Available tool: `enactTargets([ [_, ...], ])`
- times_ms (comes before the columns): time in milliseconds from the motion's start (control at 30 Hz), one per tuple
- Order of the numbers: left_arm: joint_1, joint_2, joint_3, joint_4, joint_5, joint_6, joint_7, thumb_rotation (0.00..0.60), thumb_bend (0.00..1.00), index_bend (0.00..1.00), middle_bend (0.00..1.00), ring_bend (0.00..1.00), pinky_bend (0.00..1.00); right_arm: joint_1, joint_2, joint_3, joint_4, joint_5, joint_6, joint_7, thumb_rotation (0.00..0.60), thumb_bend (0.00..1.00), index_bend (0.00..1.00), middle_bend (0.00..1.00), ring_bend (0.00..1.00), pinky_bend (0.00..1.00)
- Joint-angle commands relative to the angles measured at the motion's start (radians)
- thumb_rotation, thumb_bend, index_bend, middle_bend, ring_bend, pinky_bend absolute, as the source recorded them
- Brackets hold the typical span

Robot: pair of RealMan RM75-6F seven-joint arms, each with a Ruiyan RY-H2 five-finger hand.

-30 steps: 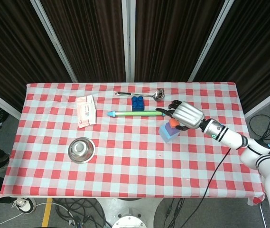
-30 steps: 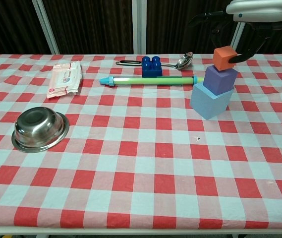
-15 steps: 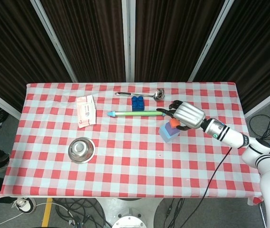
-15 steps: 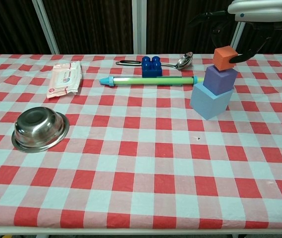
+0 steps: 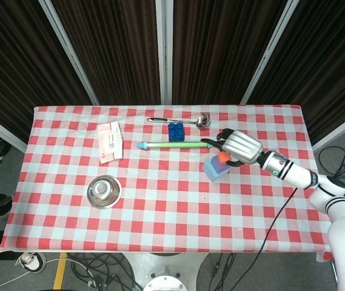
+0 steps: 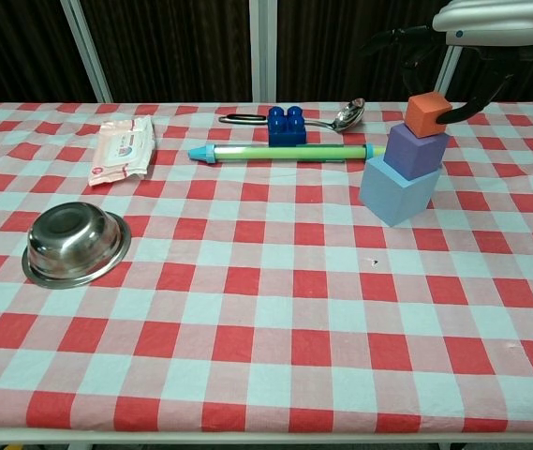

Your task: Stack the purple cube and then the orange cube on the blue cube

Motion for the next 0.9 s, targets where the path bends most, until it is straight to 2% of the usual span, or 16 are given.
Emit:
enactTargets([
  [33, -0.001, 0.0, -0.001, 0.001, -0.002, -0.002, 0.0, 0.6, 0.08, 0.22, 0.19, 0.12, 0.28, 0.002, -0.007, -0.005, 0.01, 0.001, -0.003, 0.009, 0.6, 0.13, 0.0, 0.48, 0.27, 0.27],
  [300, -0.004, 0.0, -0.002, 0.002, -0.002, -0.005, -0.001, 0.6, 0.08, 0.22, 0.19, 0.12, 0.28, 0.006, -0.016, -0.011, 0.026, 0.007, -0.007, 0.013, 0.6, 0.12, 0.0, 0.43, 0.25, 0.27],
  [467, -0.003, 0.003, -0.002, -0.003, 0.0, -0.003, -0.003, 0.6, 0.08, 0.22, 0.19, 0.12, 0.28, 0.009, -0.009, -0.013, 0.016, 0.013, -0.012, 0.01, 0.6, 0.06, 0.0, 0.34, 0.2, 0.27],
  [633, -0.003, 0.011, -0.003, -0.015, 0.002, 0.002, -0.001, 0.6, 0.08, 0.22, 0.19, 0.12, 0.28, 0.006, 0.015, -0.01, -0.01, 0.016, 0.012, -0.003, 0.6, 0.0, 0.0, 0.3, 0.17, 0.27],
  [767, 0.0, 0.022, -0.002, -0.031, 0.008, 0.009, -0.005, 0.6, 0.08, 0.22, 0.19, 0.12, 0.28, -0.008, 0.067, 0.007, -0.073, 0.034, 0.052, -0.034, 0.6, 0.0, 0.0, 0.28, 0.14, 0.27],
  [867, 0.004, 0.03, -0.003, -0.044, 0.013, 0.022, -0.003, 0.6, 0.08, 0.22, 0.19, 0.12, 0.28, -0.041, 0.145, 0.029, -0.189, 0.067, 0.088, -0.088, 0.6, 0.0, 0.0, 0.25, 0.12, 0.28],
  [900, 0.005, 0.034, -0.004, -0.05, 0.015, 0.027, -0.003, 0.6, 0.08, 0.22, 0.19, 0.12, 0.28, -0.063, 0.187, 0.041, -0.262, 0.091, 0.095, -0.138, 0.6, 0.0, 0.0, 0.24, 0.12, 0.27],
])
